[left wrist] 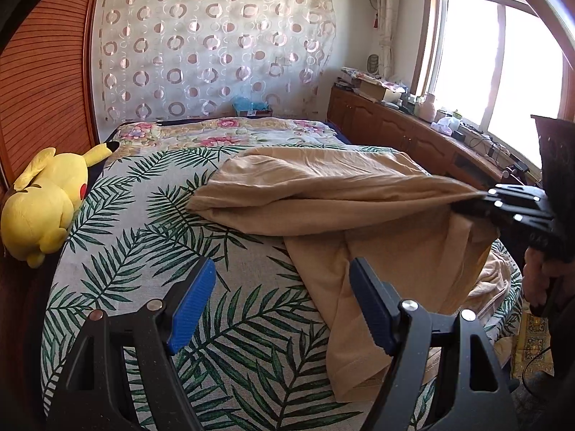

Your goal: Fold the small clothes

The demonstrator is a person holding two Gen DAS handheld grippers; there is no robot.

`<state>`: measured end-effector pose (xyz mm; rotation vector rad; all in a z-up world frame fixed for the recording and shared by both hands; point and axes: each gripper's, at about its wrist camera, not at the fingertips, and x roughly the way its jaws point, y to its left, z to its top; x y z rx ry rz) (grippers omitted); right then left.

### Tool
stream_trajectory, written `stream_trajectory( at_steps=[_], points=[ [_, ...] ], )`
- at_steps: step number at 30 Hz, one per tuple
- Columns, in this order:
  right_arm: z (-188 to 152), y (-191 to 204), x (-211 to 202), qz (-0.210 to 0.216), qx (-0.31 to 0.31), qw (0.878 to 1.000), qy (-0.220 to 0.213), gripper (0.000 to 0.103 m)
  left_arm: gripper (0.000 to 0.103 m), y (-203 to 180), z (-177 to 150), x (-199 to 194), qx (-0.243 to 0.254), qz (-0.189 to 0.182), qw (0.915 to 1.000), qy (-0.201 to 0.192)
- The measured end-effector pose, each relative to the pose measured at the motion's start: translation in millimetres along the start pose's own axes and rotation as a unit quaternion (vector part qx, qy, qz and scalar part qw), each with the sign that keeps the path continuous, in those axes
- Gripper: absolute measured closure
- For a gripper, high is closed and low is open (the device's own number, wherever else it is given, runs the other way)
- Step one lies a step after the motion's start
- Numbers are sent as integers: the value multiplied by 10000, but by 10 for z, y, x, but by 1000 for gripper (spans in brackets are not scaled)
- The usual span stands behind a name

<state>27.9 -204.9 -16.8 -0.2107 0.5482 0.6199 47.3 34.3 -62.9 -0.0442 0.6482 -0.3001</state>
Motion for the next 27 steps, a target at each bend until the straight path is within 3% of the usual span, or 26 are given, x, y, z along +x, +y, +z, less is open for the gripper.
stream_trajectory(
  at_steps=[6, 14, 22, 25, 27],
  points=[
    [-101, -234, -487, -238, 257, 9989, -306, 97, 25, -66, 25, -5, 39, -84, 10000, -19],
    [-525, -414, -928, -768, 575, 9953, -138, 97, 25, -222, 36, 15, 169, -205, 9996, -29],
    [-931, -568, -810, -1062, 1012, 9881, 468, 97, 25, -330, 51, 31, 242, -259, 9994, -49],
    [-939, -571, -734, -1086, 1066, 9862, 656, 97, 25, -346, 49, 41, 259, -251, 9993, -46],
    [-910, -564, -761, -1114, 1029, 9860, 692, 91, 26, -346, 47, 41, 260, -251, 9993, -48]
  ],
)
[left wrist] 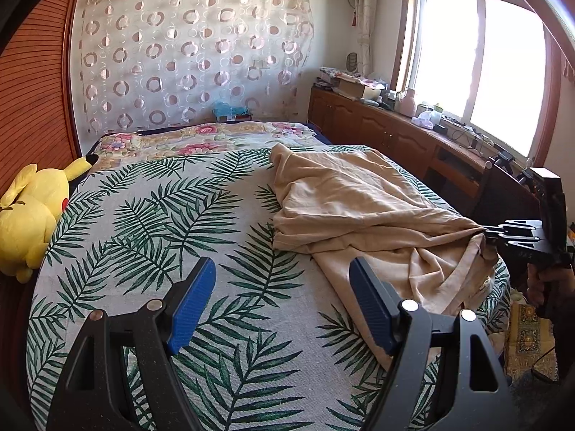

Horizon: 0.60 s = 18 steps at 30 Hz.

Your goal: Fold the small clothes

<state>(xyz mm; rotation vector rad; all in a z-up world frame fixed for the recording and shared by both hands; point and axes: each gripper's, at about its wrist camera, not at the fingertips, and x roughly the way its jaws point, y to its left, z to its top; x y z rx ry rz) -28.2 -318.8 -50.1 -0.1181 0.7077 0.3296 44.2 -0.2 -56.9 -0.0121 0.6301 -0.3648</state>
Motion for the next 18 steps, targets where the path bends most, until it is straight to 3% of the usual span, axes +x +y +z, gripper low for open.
stream_trajectory(
  at_steps=[3, 7, 11, 18],
  points=[
    [51, 23, -127, -20, -45, 9999, -91, 81, 25, -1, -3, -3, -18, 10, 10000, -7],
    [101, -34, -323, 33, -29, 9993, -358, 58, 25, 3, -5, -6, -26, 15, 10000, -15],
    [152, -42, -394, 62, -157, 9984, -537, 57, 25, 2, -2, -17, -31, 45, 10000, -33],
    [552, 336, -59, 445, -644, 9953, -573, 57, 26, 38, -12, -37, -46, 94, 9999, -46]
  ],
)
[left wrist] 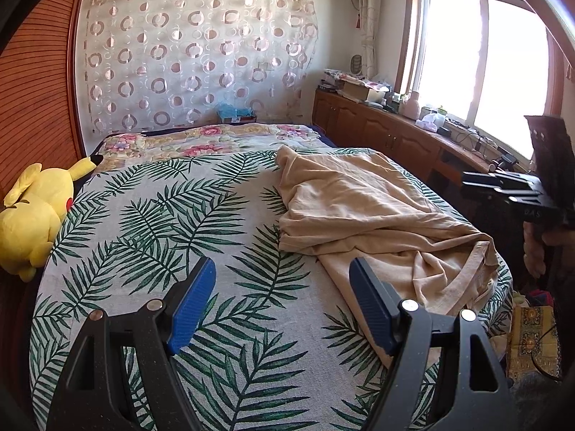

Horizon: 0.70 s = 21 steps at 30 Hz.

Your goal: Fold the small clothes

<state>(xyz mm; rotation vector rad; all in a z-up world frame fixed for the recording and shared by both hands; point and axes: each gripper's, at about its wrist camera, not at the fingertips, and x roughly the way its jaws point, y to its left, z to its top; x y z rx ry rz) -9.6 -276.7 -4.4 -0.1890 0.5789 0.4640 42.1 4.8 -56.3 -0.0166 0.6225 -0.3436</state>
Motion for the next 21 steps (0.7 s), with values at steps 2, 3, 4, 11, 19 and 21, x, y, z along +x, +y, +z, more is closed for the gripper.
stream_trajectory(
  at_steps=[2, 3, 4, 11, 19, 21],
  points=[
    [148, 73, 186, 193, -76, 9998, -3, 57, 25, 13, -3, -8, -3, 19, 10000, -10],
    [223, 120, 264, 315, -123, 9994, -2, 57, 26, 17, -5, -11, -11, 35, 10000, -16],
    [300, 141, 377, 437, -159, 9989, 15, 57, 25, 33, -9, -18, -24, 46, 10000, -24],
    [599, 413, 1050, 1099, -402, 9924, 381, 57, 25, 137, -30, -48, -151, 87, 9998, -46],
    [625, 709, 1685, 1323, -746, 9819, 1130, 57, 26, 154, -35, -42, -196, 85, 9998, -37],
    [642, 830, 1829, 1422, -841, 9781, 1266, 57, 25, 147, -42, -32, -202, 83, 9998, -22]
  ],
)
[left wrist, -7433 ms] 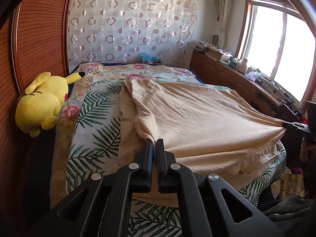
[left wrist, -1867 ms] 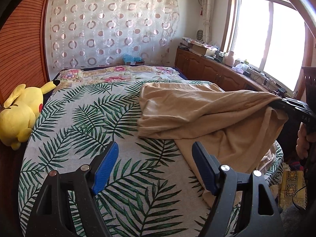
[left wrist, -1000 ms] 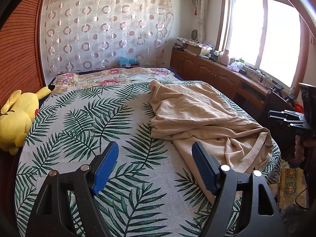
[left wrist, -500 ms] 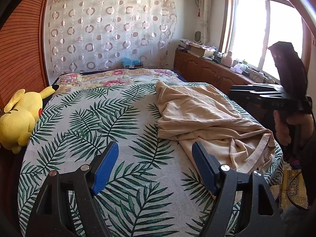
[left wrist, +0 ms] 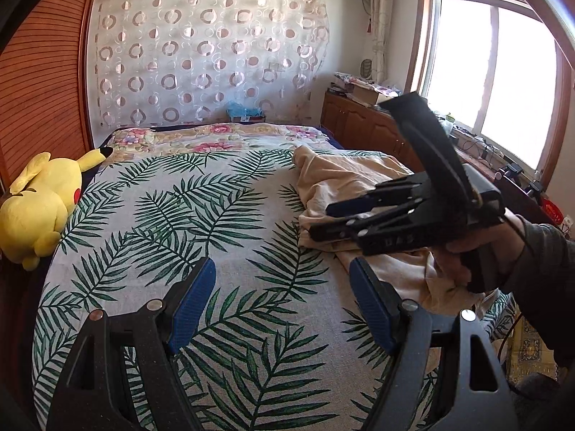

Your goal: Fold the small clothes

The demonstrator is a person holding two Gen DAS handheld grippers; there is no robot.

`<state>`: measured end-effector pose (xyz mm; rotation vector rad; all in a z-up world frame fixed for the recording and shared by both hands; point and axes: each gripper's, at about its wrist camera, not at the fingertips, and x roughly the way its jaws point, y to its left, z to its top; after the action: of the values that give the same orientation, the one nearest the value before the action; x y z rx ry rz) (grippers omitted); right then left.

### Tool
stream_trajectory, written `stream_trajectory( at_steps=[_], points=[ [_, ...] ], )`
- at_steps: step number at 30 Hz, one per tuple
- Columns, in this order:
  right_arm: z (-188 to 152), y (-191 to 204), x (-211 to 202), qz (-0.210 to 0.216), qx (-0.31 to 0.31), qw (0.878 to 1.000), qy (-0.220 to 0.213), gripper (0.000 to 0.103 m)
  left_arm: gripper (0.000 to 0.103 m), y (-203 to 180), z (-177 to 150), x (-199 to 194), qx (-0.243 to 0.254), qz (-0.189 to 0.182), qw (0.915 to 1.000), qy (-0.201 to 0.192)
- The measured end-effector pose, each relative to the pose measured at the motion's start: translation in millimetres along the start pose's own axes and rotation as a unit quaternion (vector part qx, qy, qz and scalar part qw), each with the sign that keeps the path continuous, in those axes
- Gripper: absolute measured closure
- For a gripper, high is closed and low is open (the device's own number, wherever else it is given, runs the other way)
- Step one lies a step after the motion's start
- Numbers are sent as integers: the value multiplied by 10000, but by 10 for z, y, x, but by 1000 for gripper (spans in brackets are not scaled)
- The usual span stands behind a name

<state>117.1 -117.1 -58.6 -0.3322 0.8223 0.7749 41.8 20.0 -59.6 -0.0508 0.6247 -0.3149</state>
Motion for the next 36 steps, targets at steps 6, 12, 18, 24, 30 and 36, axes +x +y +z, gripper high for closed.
stream_trajectory(
  at_steps=[6, 12, 18, 24, 30, 36],
  points=[
    [51, 5, 194, -73, -147, 9997, 152, 57, 26, 24, -39, 17, -44, -24, 10000, 39],
    [36, -28, 226, -123, -114, 9998, 102, 96, 25, 17, -62, 33, -18, -44, 10000, 74],
    [91, -337, -330, -307, 229, 9968, -707, 96, 25, -7, -79, 51, -10, -57, 9999, 119],
    [203, -1073, -813, -1255, 707, 9837, -1072, 96, 25, -24, -90, 87, -22, -106, 9998, 155],
    [179, -1732, -893, -2195, 1281, 9619, -1007, 96, 25, -43, -102, 126, 5, -140, 9997, 220],
    [78, -1990, -579, -2840, 1686, 9425, -515, 93, 25, -85, -126, 153, 70, -155, 9994, 294]
  ],
)
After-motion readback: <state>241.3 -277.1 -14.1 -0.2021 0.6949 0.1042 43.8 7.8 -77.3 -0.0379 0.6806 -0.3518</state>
